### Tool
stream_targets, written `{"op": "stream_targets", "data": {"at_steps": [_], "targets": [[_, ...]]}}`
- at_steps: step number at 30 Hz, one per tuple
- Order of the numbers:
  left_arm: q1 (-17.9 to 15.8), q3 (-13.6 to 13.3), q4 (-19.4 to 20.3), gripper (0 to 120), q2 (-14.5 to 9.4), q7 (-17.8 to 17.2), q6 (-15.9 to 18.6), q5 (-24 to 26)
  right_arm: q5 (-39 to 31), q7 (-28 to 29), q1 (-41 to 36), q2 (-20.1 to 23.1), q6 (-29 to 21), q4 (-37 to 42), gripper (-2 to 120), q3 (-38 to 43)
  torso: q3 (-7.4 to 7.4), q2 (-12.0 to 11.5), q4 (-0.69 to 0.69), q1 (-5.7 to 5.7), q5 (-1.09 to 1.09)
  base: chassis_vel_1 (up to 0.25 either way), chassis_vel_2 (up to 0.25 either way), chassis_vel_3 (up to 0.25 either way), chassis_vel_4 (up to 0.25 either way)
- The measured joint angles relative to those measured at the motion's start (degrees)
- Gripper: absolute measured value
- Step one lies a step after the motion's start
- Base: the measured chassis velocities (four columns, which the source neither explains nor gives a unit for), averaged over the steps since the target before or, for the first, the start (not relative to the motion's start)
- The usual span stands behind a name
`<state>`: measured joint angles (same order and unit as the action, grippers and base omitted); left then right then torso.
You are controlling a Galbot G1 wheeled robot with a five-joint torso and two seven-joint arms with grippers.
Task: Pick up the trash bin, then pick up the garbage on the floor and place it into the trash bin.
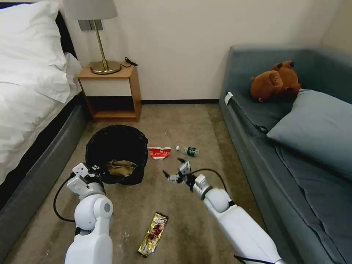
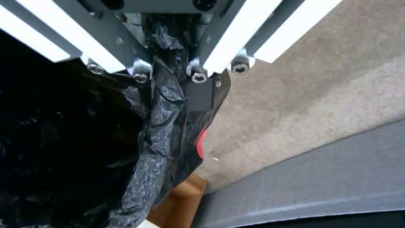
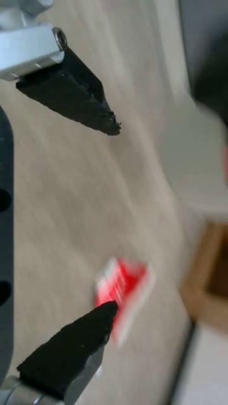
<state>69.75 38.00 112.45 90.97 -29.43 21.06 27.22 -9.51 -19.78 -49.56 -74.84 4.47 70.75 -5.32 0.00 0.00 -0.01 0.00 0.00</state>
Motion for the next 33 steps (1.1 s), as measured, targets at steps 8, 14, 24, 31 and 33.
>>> {"op": "stream_targets", "data": {"at_steps": [8, 14, 24, 31, 33], "targets": [[1.3, 0.3, 1.0, 1, 0.1, 0.5, -0.6, -0.1, 4.2, -17.5, 0.0, -0.3, 3.6, -5.6, 100, -1.3, 0.0, 0.0, 0.01, 0.0, 0.0, 0.0, 0.0, 0.0, 0.0], [1.7, 0.3, 1.1, 1, 0.4, 0.5, -0.8, -0.2, 7.6, -22.2, 0.6, -0.8, 5.6, -8.0, 100, -0.7, 0.0, 0.0, 0.01, 0.0, 0.0, 0.0, 0.0, 0.0, 0.0], [3.1, -0.9, 1.4, 1, 1.2, 0.8, -1.1, -1.2, 14.3, -27.5, 2.5, -3.0, 9.2, -16.5, 100, -1.6, 0.0, 0.0, 0.01, 0.0, 0.0, 0.0, 0.0, 0.0, 0.0], [3.5, -0.9, 1.1, 1, 1.2, 1.0, -1.6, -1.9, 18.5, -28.5, 4.5, -4.2, 11.2, -20.5, 100, -1.2, 0.0, 0.0, 0.01, 0.0, 0.0, 0.0, 0.0, 0.0, 0.0], [3.6, -1.1, 0.6, 1, 1.2, 1.1, -2.0, -2.2, 19.3, -28.5, 5.3, -4.5, 11.8, -21.8, 100, -1.1, 0.0, 0.0, 0.01, 0.0, 0.0, 0.0, 0.0, 0.0, 0.0]]}}
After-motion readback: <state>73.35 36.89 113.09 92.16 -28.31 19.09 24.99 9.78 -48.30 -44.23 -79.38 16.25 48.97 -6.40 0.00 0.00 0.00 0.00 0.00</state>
